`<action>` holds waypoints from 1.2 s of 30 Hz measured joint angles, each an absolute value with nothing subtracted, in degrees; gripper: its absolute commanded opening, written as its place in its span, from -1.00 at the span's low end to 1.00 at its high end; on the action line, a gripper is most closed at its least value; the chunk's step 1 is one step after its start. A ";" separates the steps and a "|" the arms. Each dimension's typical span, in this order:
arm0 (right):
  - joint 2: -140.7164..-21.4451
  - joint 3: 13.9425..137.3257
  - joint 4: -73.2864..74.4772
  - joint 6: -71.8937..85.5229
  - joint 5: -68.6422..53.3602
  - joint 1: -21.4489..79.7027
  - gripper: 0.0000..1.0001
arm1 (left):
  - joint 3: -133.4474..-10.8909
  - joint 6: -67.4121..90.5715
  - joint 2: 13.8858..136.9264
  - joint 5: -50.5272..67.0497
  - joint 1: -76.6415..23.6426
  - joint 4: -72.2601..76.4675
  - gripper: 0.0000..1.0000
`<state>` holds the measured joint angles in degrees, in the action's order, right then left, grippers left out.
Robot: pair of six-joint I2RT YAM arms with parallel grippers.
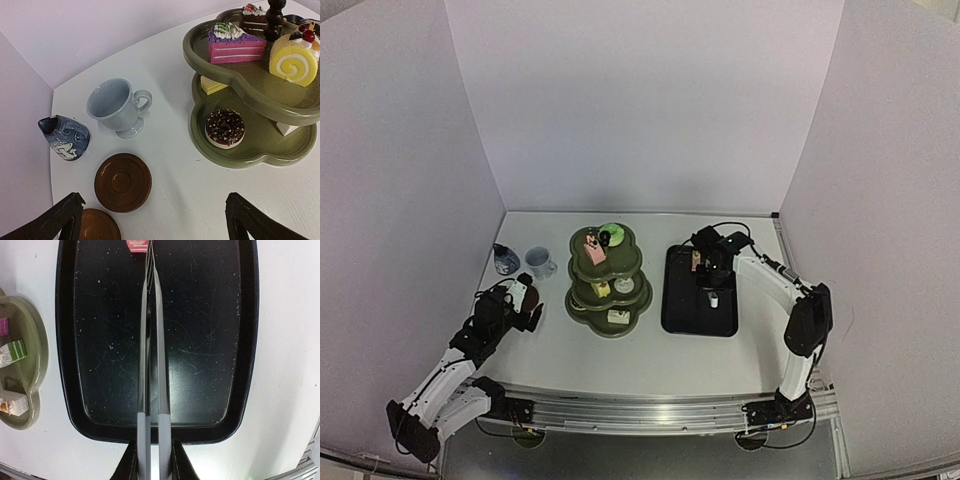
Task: Serve the afternoon tea
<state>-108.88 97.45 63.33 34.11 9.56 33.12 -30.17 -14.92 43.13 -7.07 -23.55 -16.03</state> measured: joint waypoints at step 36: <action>-113.03 96.77 64.07 34.65 12.69 35.18 -0.56 | -29.10 -14.94 43.14 -7.07 -23.55 -15.94 0.99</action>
<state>-113.03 96.77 64.07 34.65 12.69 35.18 -29.10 -14.94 43.14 -7.07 -23.55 -15.94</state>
